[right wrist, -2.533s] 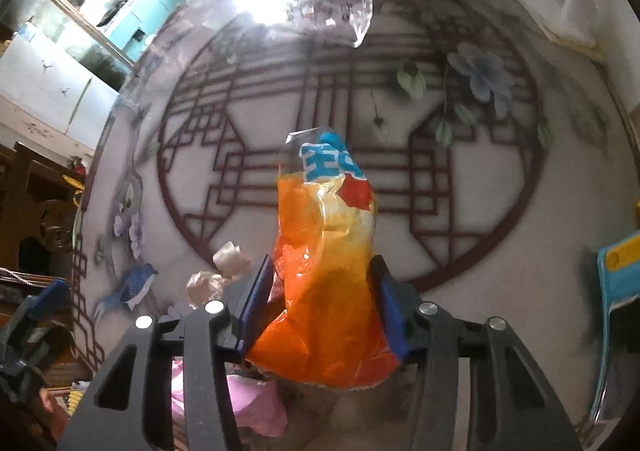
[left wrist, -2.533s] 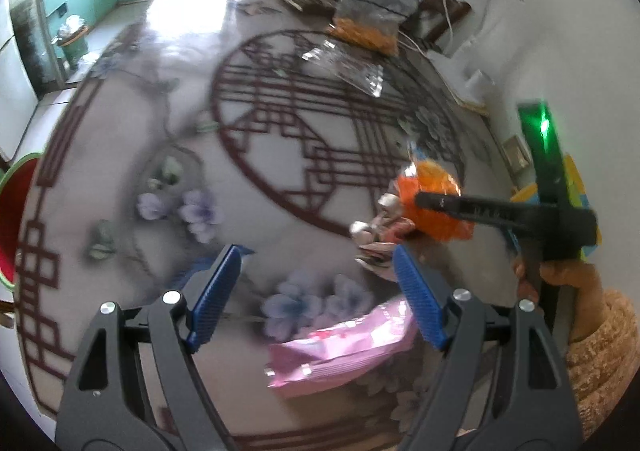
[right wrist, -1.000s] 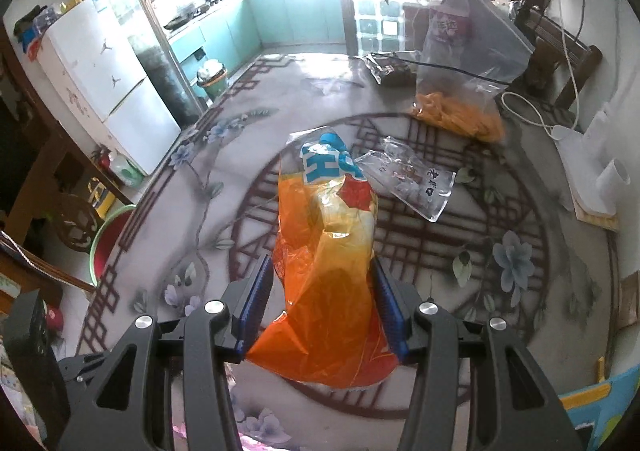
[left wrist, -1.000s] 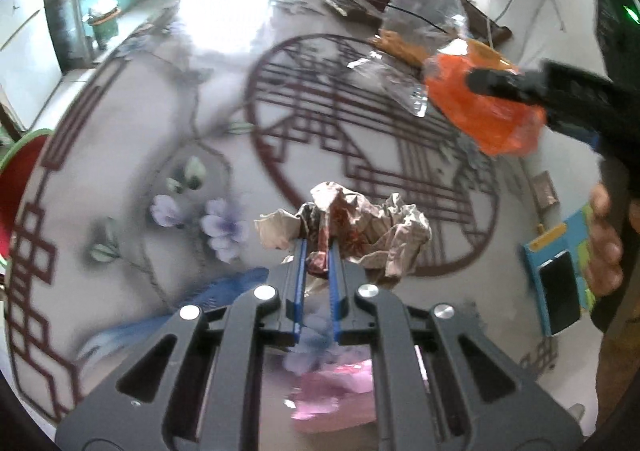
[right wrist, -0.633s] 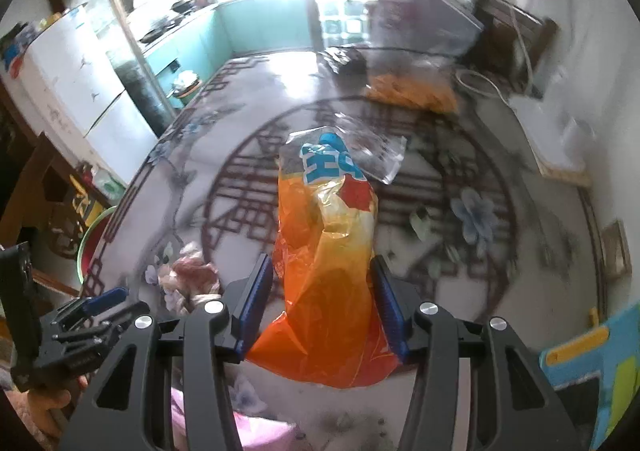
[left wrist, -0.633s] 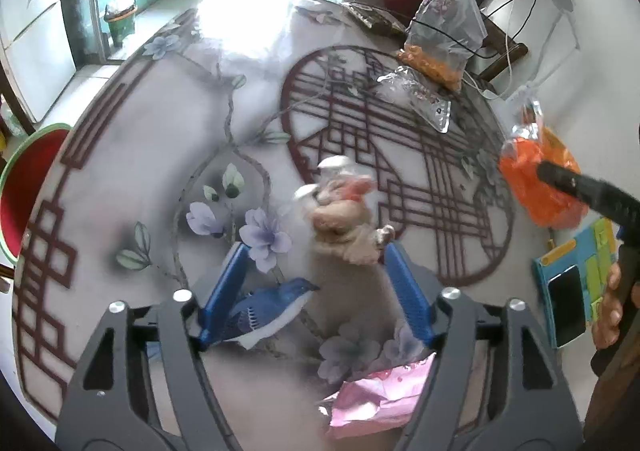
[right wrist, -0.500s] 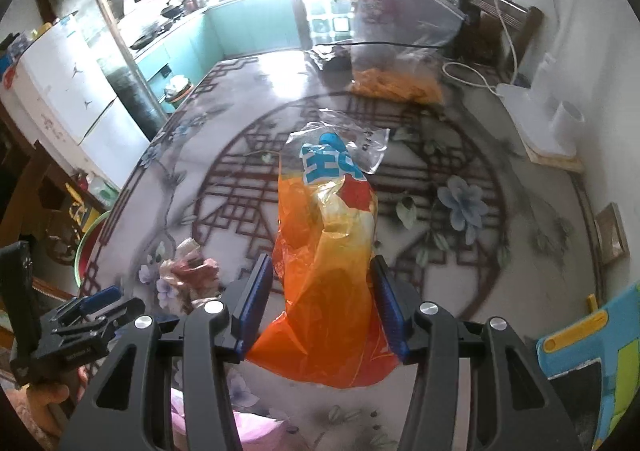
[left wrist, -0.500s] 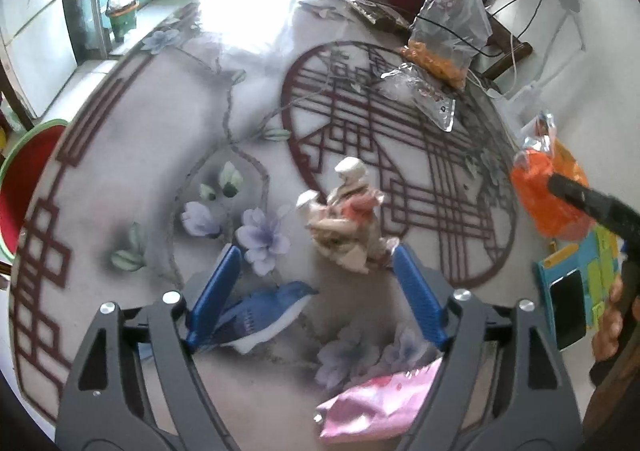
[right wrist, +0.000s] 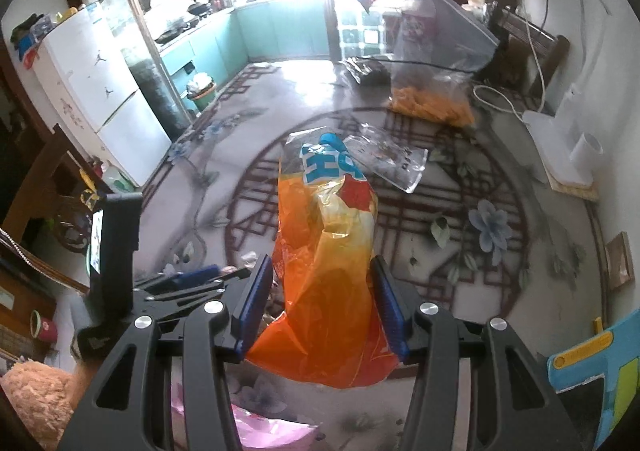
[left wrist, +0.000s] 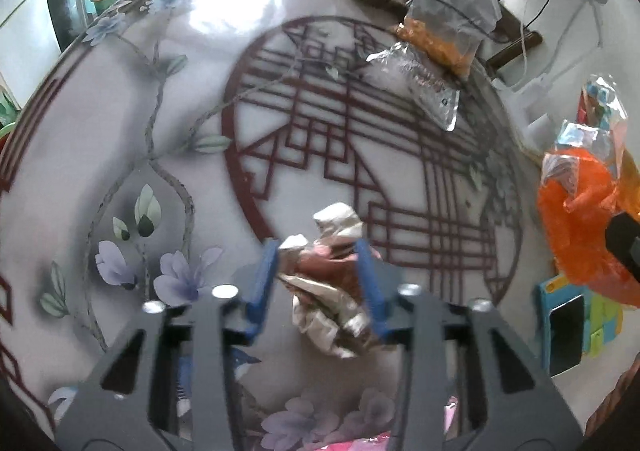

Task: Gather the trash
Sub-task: 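Carry paper and orange bag over the red bucket and open both tools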

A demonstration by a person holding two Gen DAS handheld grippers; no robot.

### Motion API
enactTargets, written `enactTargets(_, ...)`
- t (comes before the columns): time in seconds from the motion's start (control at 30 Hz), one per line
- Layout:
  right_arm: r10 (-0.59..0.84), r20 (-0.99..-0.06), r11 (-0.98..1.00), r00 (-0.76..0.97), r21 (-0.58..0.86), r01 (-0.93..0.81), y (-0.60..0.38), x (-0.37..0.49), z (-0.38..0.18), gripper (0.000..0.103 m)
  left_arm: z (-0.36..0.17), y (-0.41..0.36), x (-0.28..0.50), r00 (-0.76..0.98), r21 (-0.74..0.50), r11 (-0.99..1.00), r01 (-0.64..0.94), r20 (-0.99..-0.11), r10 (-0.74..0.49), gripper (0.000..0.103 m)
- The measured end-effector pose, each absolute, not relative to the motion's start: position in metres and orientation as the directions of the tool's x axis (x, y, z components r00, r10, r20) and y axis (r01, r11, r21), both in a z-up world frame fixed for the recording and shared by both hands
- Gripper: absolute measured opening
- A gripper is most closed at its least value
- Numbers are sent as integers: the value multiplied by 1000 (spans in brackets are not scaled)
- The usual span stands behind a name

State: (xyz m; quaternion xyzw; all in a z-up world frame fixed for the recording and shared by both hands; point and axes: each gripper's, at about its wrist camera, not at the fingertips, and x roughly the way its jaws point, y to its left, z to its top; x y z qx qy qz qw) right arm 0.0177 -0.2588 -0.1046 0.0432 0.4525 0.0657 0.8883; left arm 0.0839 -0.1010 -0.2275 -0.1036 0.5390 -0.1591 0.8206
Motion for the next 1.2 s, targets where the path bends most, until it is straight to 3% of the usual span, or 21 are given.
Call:
enactTargets(0.03,157,-795,988,586,136,-80,-257,18,-103,49,-225,-100,84,365,-347,925,153,-850,-379,9)
enactTargets(0.2,165,-777,986,608,137,-93,-252,22,-95,49,-201,-89,74,414,-328,928,178,-830,-373,2)
enactTargets(0.47,166,-779,986,605,132,-101,-247,24,-96,49,-188,-82,65,450,-287,939,188,-825,-342,5)
enactTargets(0.5,166,-779,986,604,131,-102,-246,23,-97,49,-189,-85,66,449,-268,944,191,-832,-327,29)
enactTargets(0.53,167,-780,986,604,131,-103,-246,22,-97,49,-190,-87,67,446,-269,943,194,-832,-329,67)
enactTargets(0.57,166,-781,986,603,130,-103,-246,21,-98,49,-188,-87,66,465,-283,940,192,-817,-341,79)
enactTargets(0.7,158,-787,987,597,129,-91,-248,19,-99,49,-191,-104,73,461,-269,933,240,-814,-354,88)
enactTargets(0.87,144,-792,990,594,122,-77,-251,13,-100,49,-228,-137,92,353,-196,926,323,-883,-310,83)
enactTargets(0.93,136,-790,991,597,119,-67,-254,9,-98,49,-240,-139,94,324,-198,927,317,-896,-303,52)
enactTargets(0.97,134,-789,991,600,120,-62,-255,8,-97,49,-242,-137,93,318,-218,926,310,-894,-317,52)
enactTargets(1.03,127,-785,991,607,121,-51,-258,6,-94,49,-237,-131,91,335,-246,924,294,-879,-341,35)
enactTargets(1.2,129,-761,991,635,128,-47,-255,6,-82,49,-187,-100,76,448,-279,925,258,-814,-371,33)
